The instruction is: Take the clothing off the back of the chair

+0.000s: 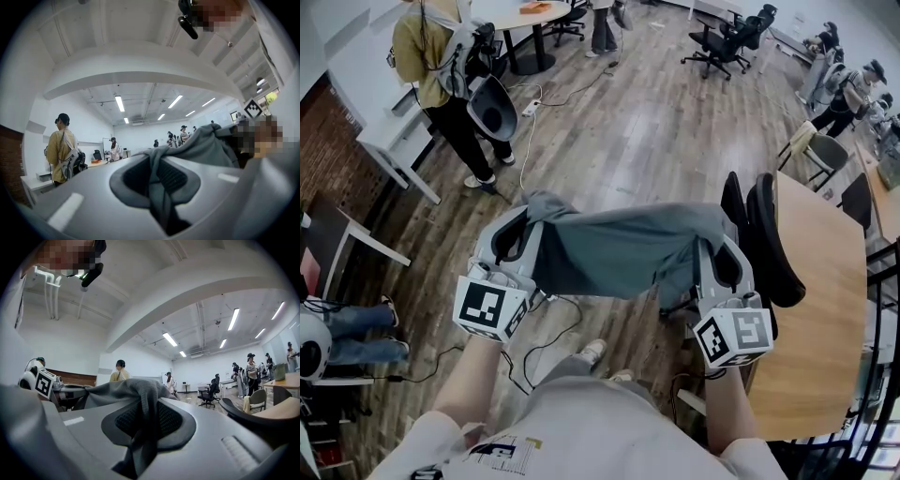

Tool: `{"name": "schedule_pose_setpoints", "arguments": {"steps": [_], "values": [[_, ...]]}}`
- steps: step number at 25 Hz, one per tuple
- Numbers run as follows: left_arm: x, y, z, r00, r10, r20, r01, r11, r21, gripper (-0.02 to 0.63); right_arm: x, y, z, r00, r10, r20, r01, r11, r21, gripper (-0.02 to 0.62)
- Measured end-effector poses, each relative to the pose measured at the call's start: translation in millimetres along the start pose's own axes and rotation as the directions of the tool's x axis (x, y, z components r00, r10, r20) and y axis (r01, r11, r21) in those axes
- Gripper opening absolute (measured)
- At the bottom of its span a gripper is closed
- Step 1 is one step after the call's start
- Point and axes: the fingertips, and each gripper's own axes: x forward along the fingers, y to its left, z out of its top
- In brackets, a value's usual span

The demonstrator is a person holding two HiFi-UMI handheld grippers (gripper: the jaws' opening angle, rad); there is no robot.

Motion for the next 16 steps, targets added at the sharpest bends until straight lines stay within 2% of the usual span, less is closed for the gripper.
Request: {"name": "schedule_pose_setpoints", "arguments": {"steps": [8,16], "values": [[-3,3,-4,1.0,0.001,-0.008,-0.001,1.0,-0.004,0.04,-1,4,-1,1.0,0.005,-0.004,-0.005,1.0,0.004,0.071],[0,2,8,1.0,0.0,-0.004,0.0,1.0,-0.004,0.04,-2,0,8,1.0,0.001,-0.003,-0.001,1.0,0.006,0.071]]}}
